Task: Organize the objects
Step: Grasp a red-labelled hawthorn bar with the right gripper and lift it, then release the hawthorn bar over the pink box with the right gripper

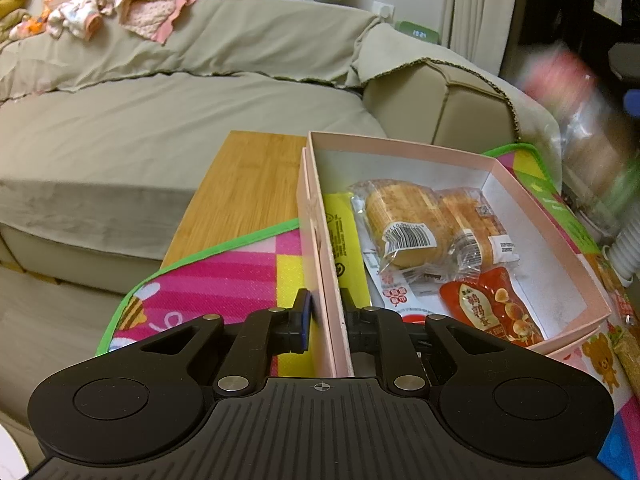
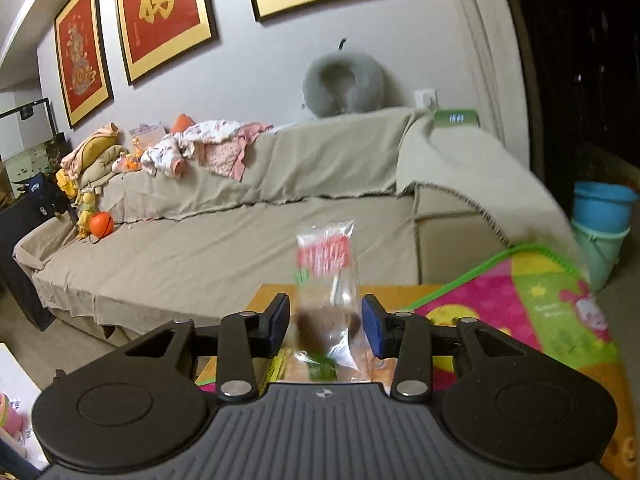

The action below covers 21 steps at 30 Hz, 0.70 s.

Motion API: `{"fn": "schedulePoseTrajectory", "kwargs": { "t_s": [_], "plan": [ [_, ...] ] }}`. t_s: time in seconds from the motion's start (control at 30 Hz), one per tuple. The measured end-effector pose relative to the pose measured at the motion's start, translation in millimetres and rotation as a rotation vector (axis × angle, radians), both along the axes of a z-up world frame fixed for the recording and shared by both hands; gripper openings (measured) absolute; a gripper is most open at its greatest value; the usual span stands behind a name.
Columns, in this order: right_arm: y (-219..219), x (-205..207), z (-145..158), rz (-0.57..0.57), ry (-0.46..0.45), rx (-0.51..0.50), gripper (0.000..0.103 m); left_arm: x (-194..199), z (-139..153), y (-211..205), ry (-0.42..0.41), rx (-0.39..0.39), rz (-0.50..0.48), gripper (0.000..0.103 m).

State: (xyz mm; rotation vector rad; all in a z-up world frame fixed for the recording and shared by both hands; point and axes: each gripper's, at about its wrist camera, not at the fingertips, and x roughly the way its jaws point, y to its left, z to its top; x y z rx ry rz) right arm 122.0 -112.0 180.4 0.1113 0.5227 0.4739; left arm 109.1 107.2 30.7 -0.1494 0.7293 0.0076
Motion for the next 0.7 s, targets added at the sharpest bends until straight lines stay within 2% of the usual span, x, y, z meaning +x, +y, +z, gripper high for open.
{"fn": "schedulePoseTrajectory", "kwargs": {
  "t_s": [0.07, 0.27, 0.5, 0.57, 0.7],
  "plan": [
    [1, -2, -6, 0.016, 0.009, 0.0, 0.055, 0, 0, -1, 0.0, 0.0, 0.0, 0.016],
    [-23, -19, -18, -0.026, -0.005, -0.041, 0.07, 0, 0, -2, -0.002, -0.001, 0.001, 0.016],
    [-61, -46, -54, -0.12, 0.031, -0.174, 0.078, 1, 1, -1, 0.0, 0.005, 0.003, 0.016],
    [-76, -56, -67, -0.135, 0.06, -0.184, 0.084, 1, 1, -2, 0.001, 0.007, 0.003, 0.016],
    [-110, -65, -86, -0.216, 0.117, -0.204, 0.086, 1, 0, -3, 0.002, 0.013, 0.004, 0.015]
  ]
}}
